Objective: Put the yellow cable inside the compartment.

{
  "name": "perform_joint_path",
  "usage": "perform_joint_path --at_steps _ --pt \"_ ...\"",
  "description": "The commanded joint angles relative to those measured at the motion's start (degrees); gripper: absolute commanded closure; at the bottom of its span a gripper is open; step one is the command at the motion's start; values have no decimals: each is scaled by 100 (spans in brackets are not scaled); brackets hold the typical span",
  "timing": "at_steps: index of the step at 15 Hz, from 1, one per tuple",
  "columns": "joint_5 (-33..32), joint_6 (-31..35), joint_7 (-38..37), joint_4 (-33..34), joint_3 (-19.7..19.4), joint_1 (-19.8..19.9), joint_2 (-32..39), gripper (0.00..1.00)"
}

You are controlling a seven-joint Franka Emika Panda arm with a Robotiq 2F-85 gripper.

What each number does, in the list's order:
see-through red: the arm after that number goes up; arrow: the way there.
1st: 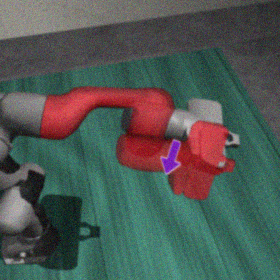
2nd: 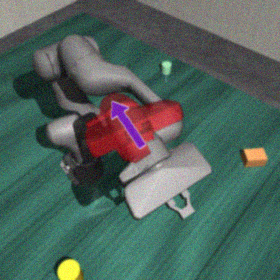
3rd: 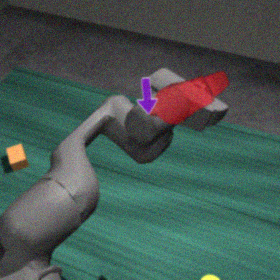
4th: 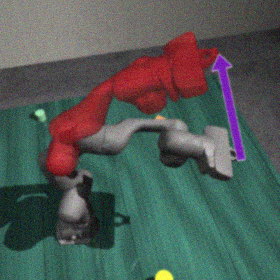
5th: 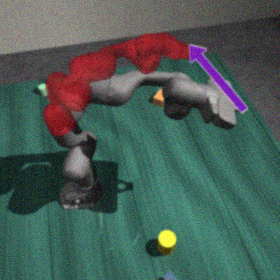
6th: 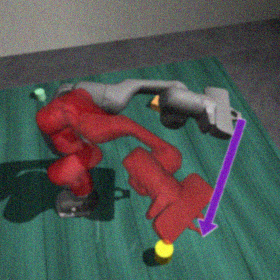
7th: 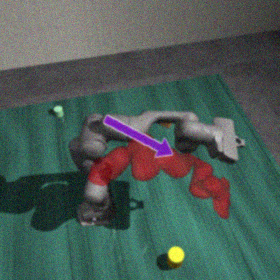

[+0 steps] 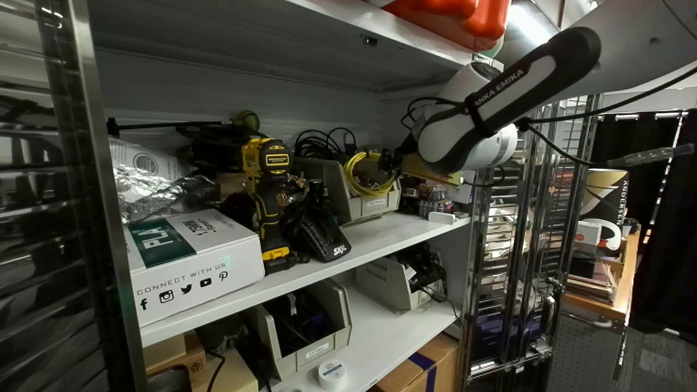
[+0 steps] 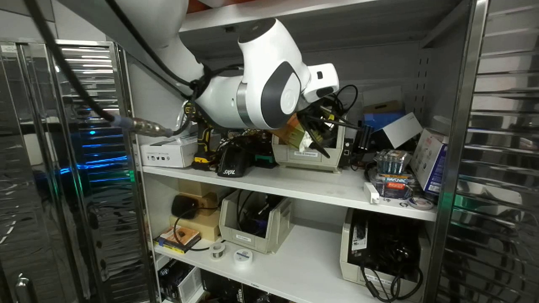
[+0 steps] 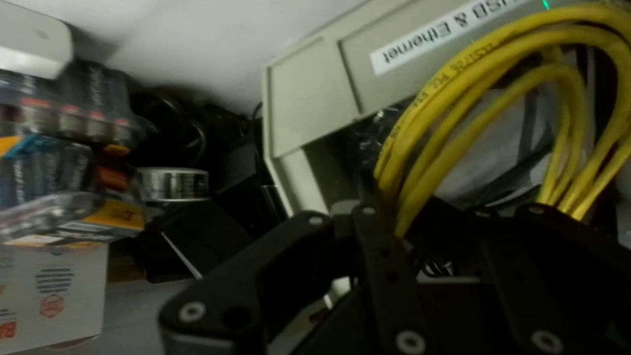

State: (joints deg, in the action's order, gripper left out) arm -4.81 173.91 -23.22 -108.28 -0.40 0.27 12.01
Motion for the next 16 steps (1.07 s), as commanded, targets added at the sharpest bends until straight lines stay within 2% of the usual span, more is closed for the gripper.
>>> perform_joint_path --at_steps 1,5,10,11,12,13,16 --pt "144 12 -171 1029 136 -120 458 93" --pt "12 15 -167 1586 62 -197 776 93" --pt "-70 -240 28 1870 71 -161 1221 93" --pt "23 -382 170 1875 226 -76 1250 63" --pt "106 -438 216 1852 333 -29 1251 61" --pt "445 -520 548 1809 247 -160 1187 55" --pt "892 -574 941 1571 523 -65 795 32"
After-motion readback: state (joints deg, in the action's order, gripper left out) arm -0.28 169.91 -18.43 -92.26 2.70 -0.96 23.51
